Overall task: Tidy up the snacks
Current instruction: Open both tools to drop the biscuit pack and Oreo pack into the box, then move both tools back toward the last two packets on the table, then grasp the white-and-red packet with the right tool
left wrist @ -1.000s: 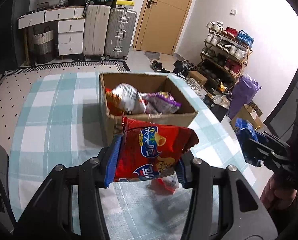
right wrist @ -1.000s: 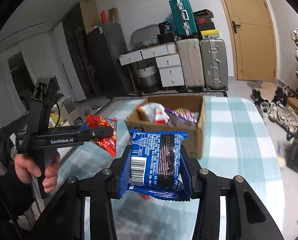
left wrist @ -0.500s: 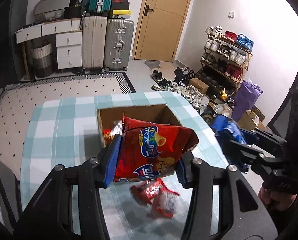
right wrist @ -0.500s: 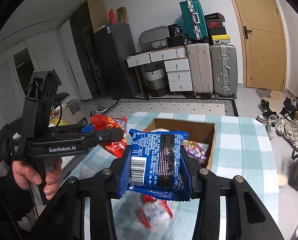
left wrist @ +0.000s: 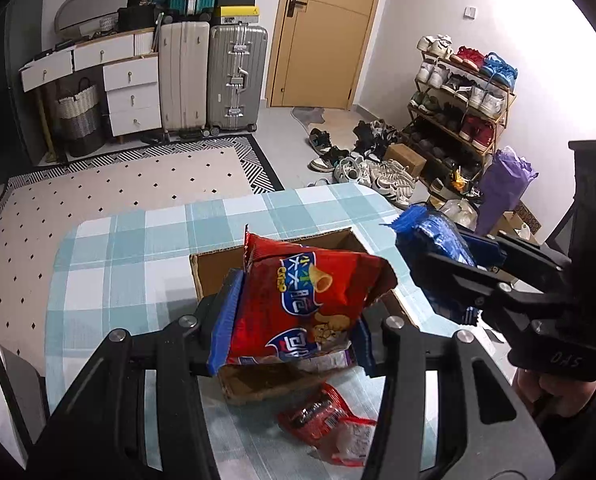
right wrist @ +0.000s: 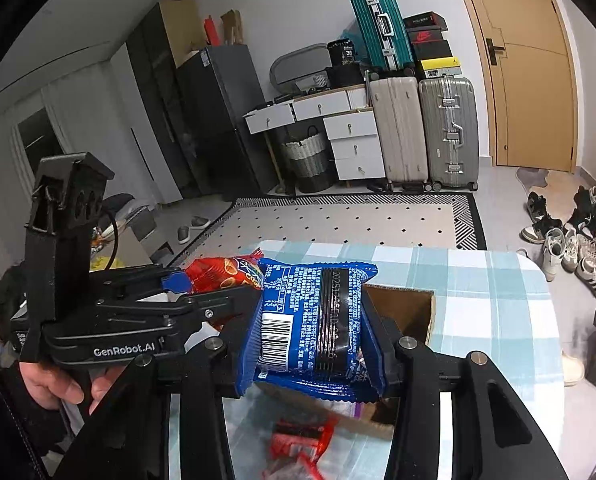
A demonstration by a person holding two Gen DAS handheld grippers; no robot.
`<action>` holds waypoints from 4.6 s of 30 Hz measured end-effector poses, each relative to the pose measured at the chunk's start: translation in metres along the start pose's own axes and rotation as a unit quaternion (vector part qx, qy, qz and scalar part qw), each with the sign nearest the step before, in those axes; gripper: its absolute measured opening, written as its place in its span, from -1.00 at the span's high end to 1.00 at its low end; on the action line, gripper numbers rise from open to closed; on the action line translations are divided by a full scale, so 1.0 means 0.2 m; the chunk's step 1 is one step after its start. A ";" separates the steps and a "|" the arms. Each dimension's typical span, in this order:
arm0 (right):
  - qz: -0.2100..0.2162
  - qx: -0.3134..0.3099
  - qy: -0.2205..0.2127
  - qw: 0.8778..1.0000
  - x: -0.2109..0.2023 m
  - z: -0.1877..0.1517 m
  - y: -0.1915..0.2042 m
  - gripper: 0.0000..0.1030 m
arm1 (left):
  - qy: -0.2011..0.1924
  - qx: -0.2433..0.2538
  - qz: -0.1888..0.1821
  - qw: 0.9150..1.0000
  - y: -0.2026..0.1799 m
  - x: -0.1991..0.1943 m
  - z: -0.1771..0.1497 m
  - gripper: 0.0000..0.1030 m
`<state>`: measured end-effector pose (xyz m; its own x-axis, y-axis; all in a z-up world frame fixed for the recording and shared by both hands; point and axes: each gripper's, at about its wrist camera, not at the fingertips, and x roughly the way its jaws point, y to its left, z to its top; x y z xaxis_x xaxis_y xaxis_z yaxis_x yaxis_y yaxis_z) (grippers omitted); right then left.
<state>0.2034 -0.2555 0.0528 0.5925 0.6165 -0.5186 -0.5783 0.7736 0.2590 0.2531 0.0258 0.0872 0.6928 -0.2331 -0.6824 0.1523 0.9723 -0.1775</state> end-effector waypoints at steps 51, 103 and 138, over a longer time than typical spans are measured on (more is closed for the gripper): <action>-0.059 -0.066 -0.071 0.994 -0.30 -0.32 0.12 -0.67 | -0.015 -0.016 0.047 0.999 0.13 -0.08 -0.25 -0.60; -0.043 -0.007 0.039 0.998 -0.10 -1.10 0.22 -0.89 | -0.015 -0.087 0.095 0.992 0.16 -0.18 -1.27 -0.97; -0.006 0.035 0.113 0.993 0.31 -1.12 0.09 0.00 | 0.027 -0.119 0.081 0.989 0.28 0.02 -1.30 -0.97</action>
<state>0.1034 -0.2370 -0.1577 0.4539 0.5645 -0.6894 -0.5273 0.7939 0.3028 0.0805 0.0741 -0.1097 0.6550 -0.0813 -0.7512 -0.1322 0.9665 -0.2199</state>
